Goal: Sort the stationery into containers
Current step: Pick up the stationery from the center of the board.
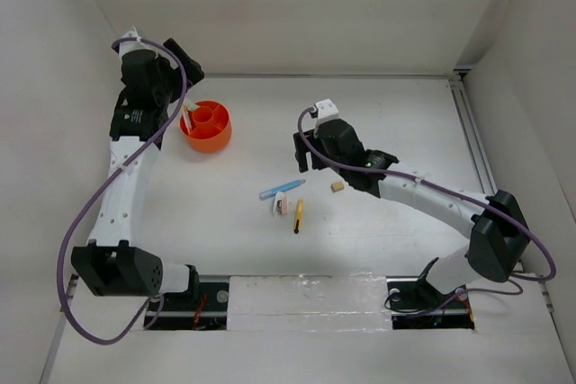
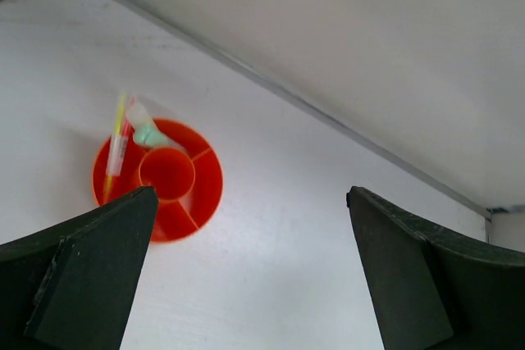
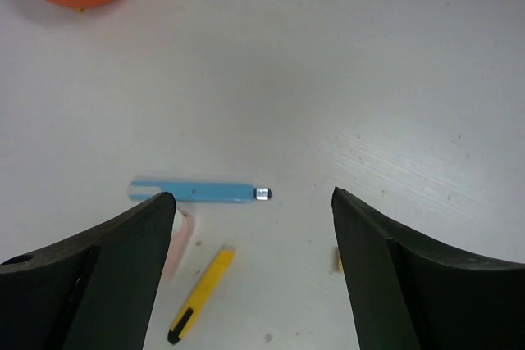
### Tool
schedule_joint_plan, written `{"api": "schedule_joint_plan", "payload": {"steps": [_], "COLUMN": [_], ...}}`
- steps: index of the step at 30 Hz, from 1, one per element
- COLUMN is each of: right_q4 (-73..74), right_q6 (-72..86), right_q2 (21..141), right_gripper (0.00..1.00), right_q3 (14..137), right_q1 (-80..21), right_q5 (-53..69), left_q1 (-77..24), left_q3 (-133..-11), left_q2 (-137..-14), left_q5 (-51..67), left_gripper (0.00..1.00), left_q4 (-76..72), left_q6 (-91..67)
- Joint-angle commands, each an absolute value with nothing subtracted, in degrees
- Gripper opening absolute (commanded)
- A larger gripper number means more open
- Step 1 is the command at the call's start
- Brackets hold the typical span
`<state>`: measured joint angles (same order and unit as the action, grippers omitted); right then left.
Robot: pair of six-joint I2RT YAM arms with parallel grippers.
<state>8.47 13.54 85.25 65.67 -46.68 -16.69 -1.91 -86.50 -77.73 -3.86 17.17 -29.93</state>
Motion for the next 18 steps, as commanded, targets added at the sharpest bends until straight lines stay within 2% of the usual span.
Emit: {"api": "schedule_joint_plan", "payload": {"steps": [1,7,12,15,18], "right_q4": [14.2,14.0,14.5,16.3,19.1], "right_q6": [16.8,21.0,25.3,28.9,32.3], "right_q2": [84.9,85.4,86.8,89.7,93.3], "right_gripper": [0.83,0.81,0.81,0.8,0.8], "right_q3": [67.9,62.9,62.9,64.5,66.8], "right_q1": [-47.5,-51.9,-56.9,-59.8,-61.0], "right_q5": [-18.6,-19.4,-22.8,-25.2,-27.9], "left_q1": [-2.3,-2.3,-2.3,-2.3,-1.7], "left_q3": [-81.6,-71.5,-65.9,-58.3,-56.8], "left_q2": [-72.1,-68.1,-63.6,-57.4,-54.6], "left_q5": [2.1,2.6,-2.9,-5.0,-6.5], "left_gripper": [1.0,1.0,1.0,1.0,1.0], "left_q4": [20.0,23.5,26.7,22.6,23.2], "left_q6": [-31.2,-28.7,-26.4,-28.3,-28.9]}}
